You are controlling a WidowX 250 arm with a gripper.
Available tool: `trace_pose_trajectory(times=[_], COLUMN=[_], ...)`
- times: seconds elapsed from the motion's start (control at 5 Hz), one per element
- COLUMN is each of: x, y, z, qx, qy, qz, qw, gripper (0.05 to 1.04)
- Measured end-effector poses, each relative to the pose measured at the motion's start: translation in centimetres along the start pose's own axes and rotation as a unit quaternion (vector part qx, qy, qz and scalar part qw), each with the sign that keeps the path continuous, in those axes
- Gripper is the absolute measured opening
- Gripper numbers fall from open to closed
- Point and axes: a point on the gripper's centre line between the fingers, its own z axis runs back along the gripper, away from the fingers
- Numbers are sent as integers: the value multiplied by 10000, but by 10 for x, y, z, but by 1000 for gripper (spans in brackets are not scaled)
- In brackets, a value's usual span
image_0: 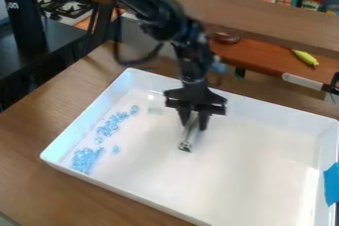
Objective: Sweep into pile
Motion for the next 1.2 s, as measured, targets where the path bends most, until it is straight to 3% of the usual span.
trace_pose_trajectory(times=[0.4, 0.6, 1.2], x=[-1, -4, -15], y=[35, 45, 53], z=[2, 2, 3], qx=[115, 180, 130], qy=[119, 185, 199], qz=[424, 1078, 2085], qw=[9990, 9938, 9777], gripper=[386, 386, 386])
